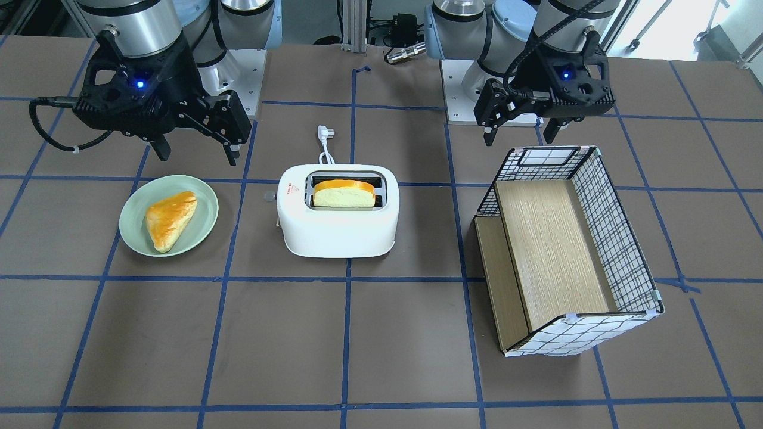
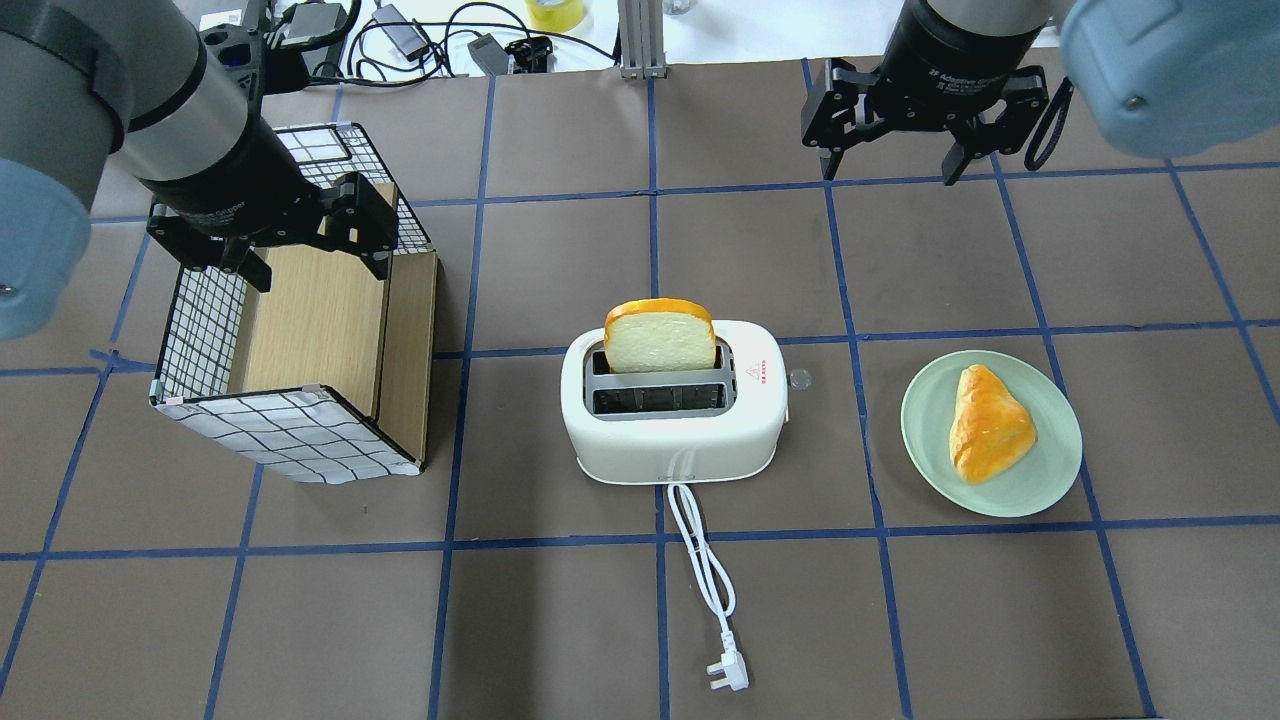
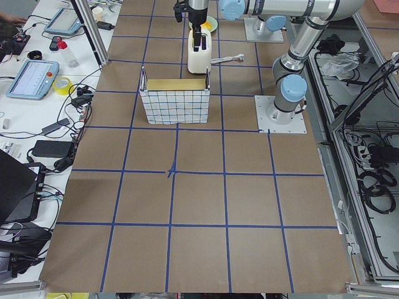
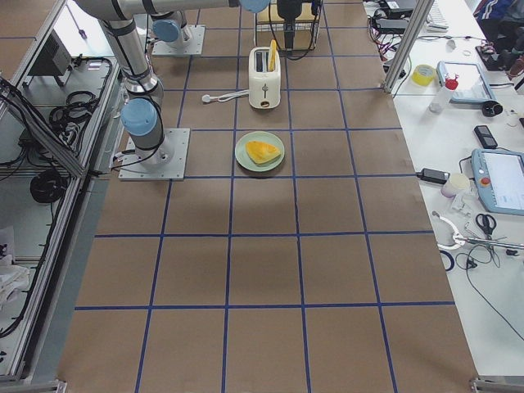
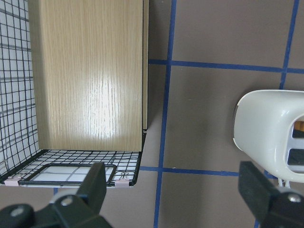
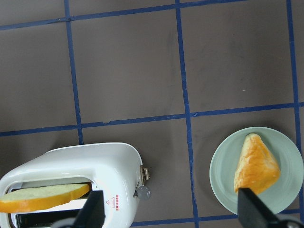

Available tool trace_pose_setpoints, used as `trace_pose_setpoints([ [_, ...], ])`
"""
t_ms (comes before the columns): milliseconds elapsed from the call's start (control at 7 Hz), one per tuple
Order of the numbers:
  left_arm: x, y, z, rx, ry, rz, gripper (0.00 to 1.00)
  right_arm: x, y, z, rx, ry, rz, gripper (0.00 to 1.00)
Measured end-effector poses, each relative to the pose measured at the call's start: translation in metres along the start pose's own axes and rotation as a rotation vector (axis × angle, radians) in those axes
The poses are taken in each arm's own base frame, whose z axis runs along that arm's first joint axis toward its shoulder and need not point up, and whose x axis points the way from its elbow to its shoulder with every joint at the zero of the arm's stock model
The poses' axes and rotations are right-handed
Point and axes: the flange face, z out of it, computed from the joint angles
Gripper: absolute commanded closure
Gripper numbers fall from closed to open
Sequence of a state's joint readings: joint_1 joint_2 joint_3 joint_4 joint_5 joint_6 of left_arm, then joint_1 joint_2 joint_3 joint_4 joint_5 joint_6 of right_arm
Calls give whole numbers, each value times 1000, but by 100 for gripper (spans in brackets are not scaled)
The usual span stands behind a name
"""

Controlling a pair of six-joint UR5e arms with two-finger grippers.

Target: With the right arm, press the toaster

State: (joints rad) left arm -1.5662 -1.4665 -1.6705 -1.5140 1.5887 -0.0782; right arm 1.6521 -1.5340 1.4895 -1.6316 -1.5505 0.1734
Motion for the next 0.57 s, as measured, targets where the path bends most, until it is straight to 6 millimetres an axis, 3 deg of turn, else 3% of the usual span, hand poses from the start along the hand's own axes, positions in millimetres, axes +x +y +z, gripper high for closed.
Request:
trace_pose_setpoints([
  [571, 0, 0, 0, 0, -1, 0, 0, 1, 0, 2, -5, 13, -20, 0],
])
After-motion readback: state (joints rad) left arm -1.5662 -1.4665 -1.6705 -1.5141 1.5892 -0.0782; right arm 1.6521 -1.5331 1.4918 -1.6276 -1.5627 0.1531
